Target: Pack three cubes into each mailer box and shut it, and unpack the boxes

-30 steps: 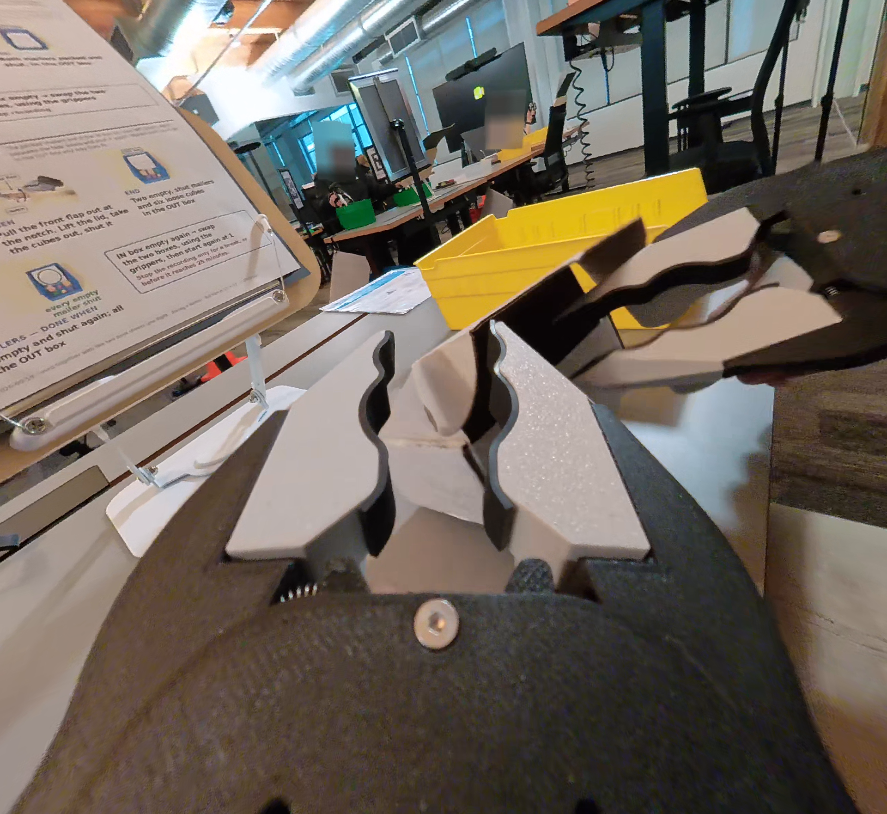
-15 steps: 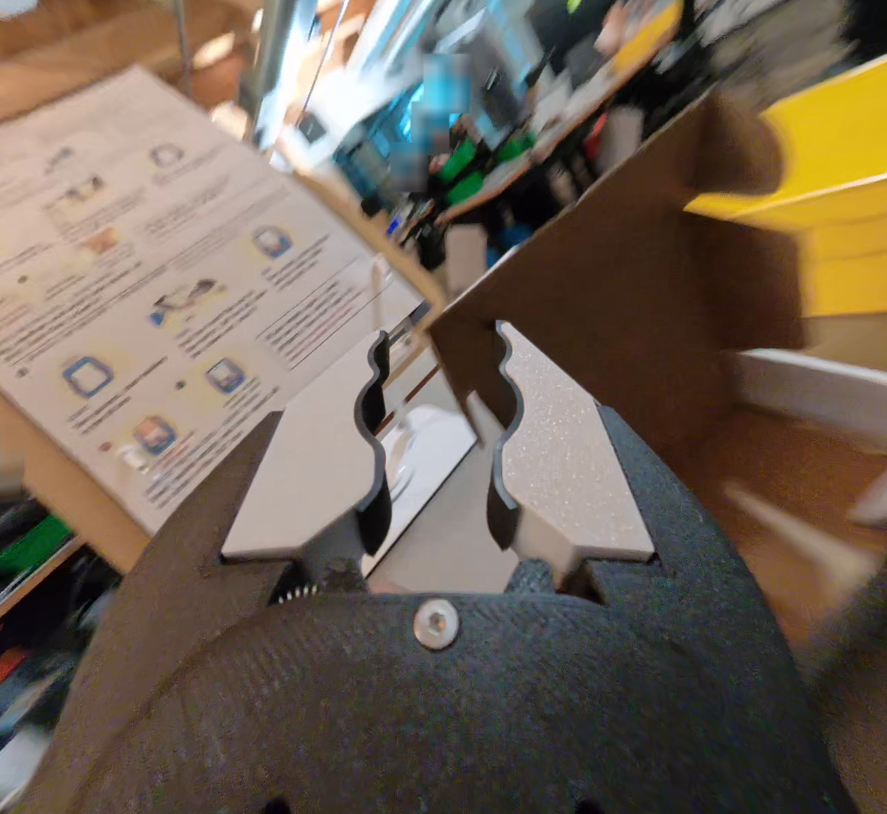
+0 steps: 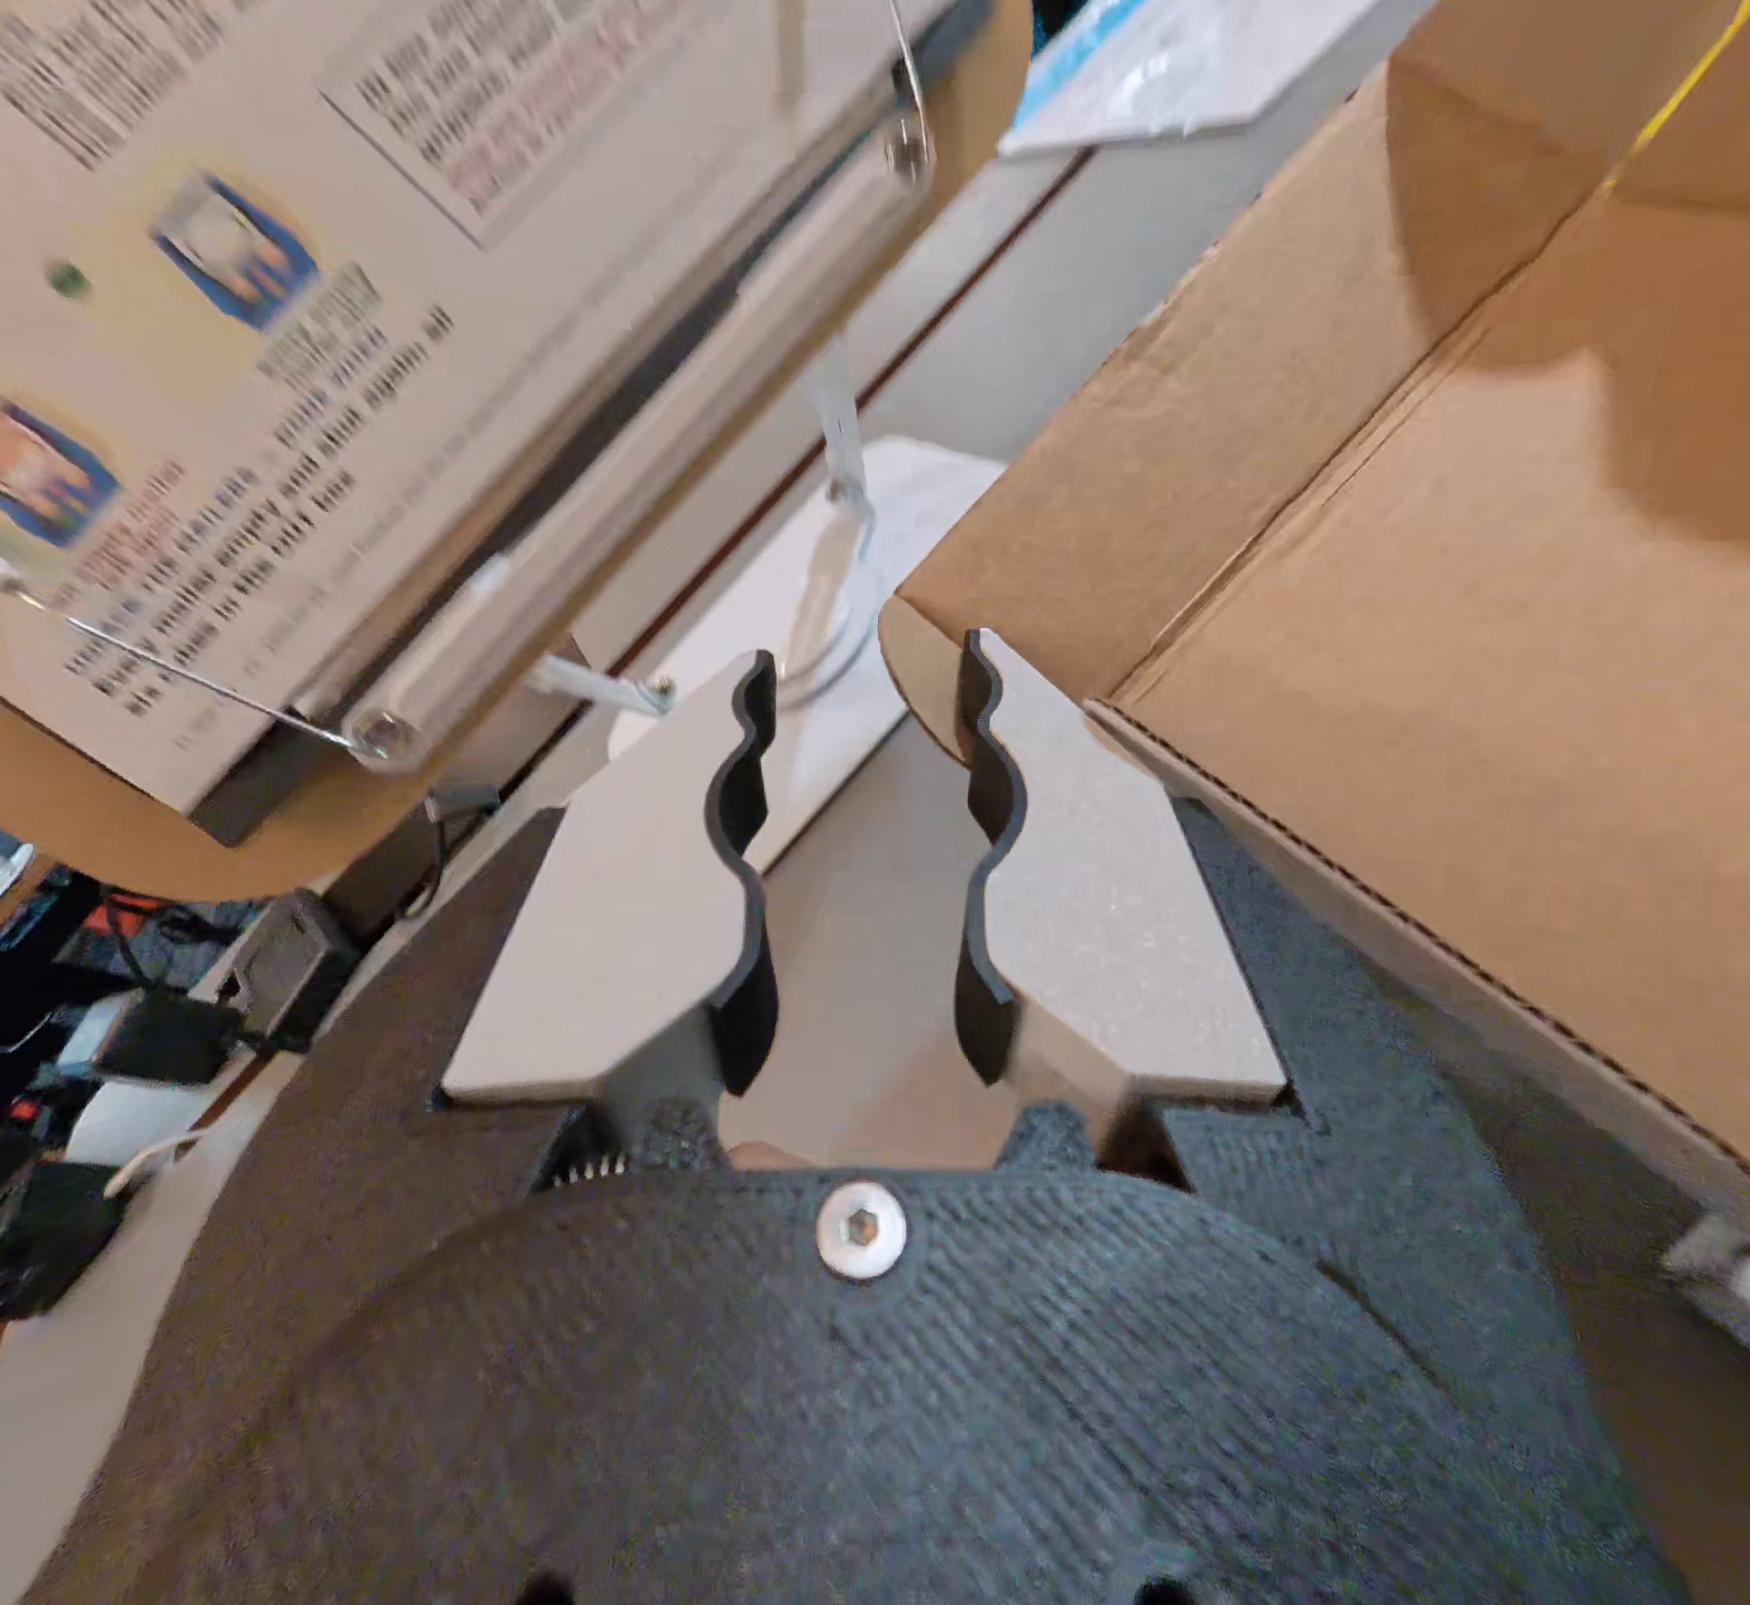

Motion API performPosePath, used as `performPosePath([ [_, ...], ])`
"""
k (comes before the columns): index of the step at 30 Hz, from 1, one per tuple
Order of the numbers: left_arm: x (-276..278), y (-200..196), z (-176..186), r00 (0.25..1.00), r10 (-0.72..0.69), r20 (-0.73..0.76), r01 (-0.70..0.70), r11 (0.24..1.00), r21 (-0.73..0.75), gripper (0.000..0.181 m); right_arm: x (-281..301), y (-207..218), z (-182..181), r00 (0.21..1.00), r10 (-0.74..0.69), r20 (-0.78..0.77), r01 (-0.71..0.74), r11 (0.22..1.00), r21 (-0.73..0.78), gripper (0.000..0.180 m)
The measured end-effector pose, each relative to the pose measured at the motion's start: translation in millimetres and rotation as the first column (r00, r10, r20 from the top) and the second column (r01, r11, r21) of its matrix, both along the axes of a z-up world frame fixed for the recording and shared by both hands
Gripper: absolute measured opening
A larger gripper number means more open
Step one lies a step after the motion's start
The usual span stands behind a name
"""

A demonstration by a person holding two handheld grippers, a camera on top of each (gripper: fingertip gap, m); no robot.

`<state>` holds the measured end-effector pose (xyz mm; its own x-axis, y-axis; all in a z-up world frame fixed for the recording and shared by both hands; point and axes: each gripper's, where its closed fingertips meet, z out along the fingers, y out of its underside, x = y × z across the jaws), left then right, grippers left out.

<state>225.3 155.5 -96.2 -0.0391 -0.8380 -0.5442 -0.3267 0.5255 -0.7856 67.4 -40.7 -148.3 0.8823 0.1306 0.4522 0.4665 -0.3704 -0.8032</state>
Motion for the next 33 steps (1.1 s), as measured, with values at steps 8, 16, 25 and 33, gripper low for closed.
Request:
performPosePath([
  [8, -13.8, 6.4, -1.3, 0.998, 0.018, 0.060, -0.018, 1.000, 0.002, 0.031, 1.3, 2.7, 1.0, 1.000, -0.014, -0.025, 0.014, 1.000, 0.014, 0.009],
  [16, -38.9, -5.3, 48.5, 0.983, 0.006, 0.186, 0.001, 0.999, -0.038, 0.039, 7.5, 10.0, 6.8, 0.999, -0.032, 0.021, 0.031, 0.998, 0.047, 0.011],
  [25, -85.4, 4.3, 56.5, 0.984, 0.068, 0.165, -0.055, 0.995, -0.081, 0.049, 12.0, 33.1, 6.6, 0.998, -0.011, 0.055, 0.008, 0.999, 0.044, 0.008],
  [33, -158.9, 8.3, 38.4, 0.979, 0.165, 0.122, -0.143, 0.975, -0.172, 0.049, 19.0, 42.9, 27.5, 0.999, -0.029, 0.045, 0.023, 0.992, 0.124, 0.022],
])
